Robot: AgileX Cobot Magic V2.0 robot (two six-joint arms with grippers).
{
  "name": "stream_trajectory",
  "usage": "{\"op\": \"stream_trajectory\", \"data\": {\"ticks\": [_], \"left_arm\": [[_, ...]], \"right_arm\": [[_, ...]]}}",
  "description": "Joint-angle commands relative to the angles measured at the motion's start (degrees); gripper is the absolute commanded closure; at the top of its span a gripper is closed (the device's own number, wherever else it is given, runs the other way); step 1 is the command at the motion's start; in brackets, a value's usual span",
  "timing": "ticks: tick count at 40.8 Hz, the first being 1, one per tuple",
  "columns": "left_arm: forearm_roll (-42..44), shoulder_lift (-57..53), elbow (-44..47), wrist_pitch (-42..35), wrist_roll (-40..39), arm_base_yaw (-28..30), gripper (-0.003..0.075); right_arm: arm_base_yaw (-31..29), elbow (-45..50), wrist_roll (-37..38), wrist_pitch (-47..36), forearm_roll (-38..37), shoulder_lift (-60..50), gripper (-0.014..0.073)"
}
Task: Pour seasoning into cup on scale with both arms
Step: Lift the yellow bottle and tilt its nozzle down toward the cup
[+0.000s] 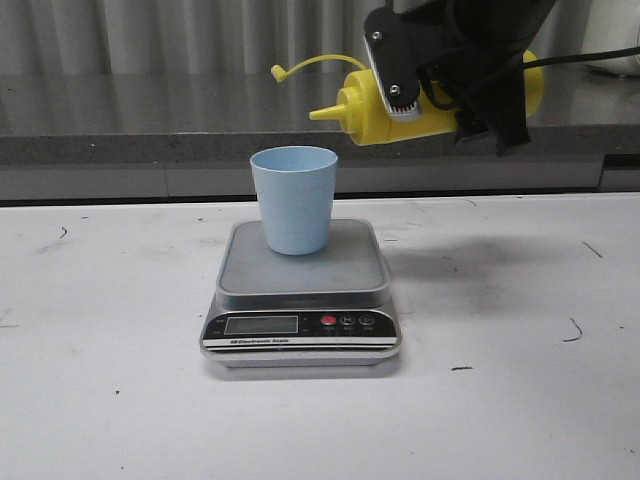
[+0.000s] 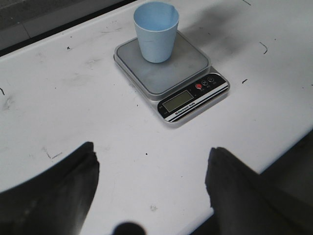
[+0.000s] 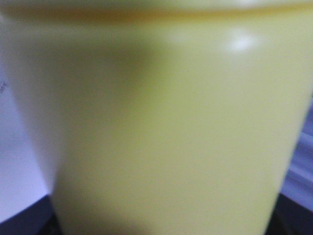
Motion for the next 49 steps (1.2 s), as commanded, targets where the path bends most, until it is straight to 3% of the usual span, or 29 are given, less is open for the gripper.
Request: {"op": "stream_trajectory", "data": {"ticks": [1,25,31,40,49], "left_arm": [[-0.4,0.2,-1.5,-4.1,-0.3,-0.4,0.0259],[-0.4,0.2,-1.5,-4.1,-0.3,-0.4,0.0259],[-0.4,0.2,-1.5,-4.1,-0.3,-0.4,0.0259],[-0.4,0.2,-1.5,-4.1,-0.3,-0.4,0.0259],[-0.4,0.2,-1.5,-4.1,-0.3,-0.4,0.0259]], "right_arm": [[0.3,-2.5,1.4,-1.1,-7.2,-3.1,0.0266],[0.3,-2.5,4.0,-1.8,-9.9,-3.1,0.0266],[0.3,-2.5,12.9,-2.4,-8.9,-3.1,0.0266],[0.3,-2.5,32.0,-2.3,-9.0,-3.1,0.0266],[0.1,-2.5,43.8,0.7,-8.1,-3.5,0.0266]]}}
